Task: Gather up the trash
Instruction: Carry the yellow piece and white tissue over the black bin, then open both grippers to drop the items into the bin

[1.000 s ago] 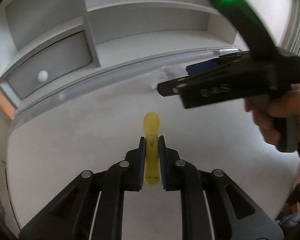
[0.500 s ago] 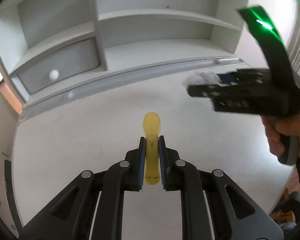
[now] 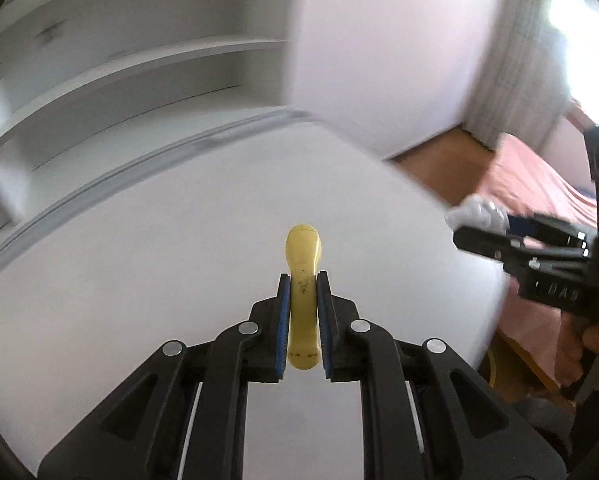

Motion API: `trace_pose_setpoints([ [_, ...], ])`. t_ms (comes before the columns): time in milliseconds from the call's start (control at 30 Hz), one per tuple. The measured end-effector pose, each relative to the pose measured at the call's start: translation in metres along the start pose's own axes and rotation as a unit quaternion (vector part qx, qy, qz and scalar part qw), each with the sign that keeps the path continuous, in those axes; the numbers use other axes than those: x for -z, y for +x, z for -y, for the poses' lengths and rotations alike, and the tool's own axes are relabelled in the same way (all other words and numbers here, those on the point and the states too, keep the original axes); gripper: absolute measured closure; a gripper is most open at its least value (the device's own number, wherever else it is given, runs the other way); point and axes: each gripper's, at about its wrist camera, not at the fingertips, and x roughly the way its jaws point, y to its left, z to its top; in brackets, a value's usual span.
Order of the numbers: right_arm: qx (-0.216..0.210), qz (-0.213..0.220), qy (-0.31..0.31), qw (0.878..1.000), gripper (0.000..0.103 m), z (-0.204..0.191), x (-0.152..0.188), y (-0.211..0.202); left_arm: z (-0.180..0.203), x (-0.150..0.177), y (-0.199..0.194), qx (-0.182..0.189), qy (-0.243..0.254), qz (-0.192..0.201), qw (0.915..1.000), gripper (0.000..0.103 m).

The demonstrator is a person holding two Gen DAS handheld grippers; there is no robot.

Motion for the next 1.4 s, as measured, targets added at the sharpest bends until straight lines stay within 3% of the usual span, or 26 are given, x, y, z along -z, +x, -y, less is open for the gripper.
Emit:
trace_pose_setpoints([
  [100, 0.042, 0.007, 0.061, 0.997, 0.052, 0.067, 0.033, -0.033, 0.062, -0.009, 0.016, 0.05, 0.042, 0.001, 0.9979, 0.091],
  [200, 0.082, 0.008, 0.124, 0.989, 0.052, 0.129, 0.071, -0.06, 0.126, -0.012, 0.028, 0.105, 0.089, 0.006, 0.9905, 0.091],
  [367, 0.138, -0.008, 0.225, 0.965, 0.052, 0.22, 0.144, -0.093, 0.219, -0.001, 0.049, 0.179, 0.155, -0.007, 0.9715, 0.091],
  [600, 0.163, -0.035, 0.314, 0.934, 0.052, 0.289, 0.229, -0.104, 0.309, 0.039, 0.101, 0.245, 0.229, -0.054, 0.9405, 0.091],
  [700, 0.161, -0.056, 0.339, 0.925, 0.052, 0.302, 0.26, -0.095, 0.324, 0.058, 0.132, 0.262, 0.24, -0.092, 0.9303, 0.091],
  [933, 0.149, -0.117, 0.373, 0.908, 0.052, 0.326, 0.307, -0.065, 0.364, 0.089, 0.175, 0.252, 0.261, -0.144, 0.9206, 0.091],
  [1167, 0.144, -0.123, 0.38, 0.905, 0.051, 0.328, 0.319, -0.065, 0.374, 0.098, 0.189, 0.257, 0.263, -0.159, 0.9164, 0.091],
  [1400, 0.136, -0.116, 0.391, 0.903, 0.04, 0.333, 0.323, -0.068, 0.383, 0.106, 0.189, 0.261, 0.274, -0.168, 0.9103, 0.091],
])
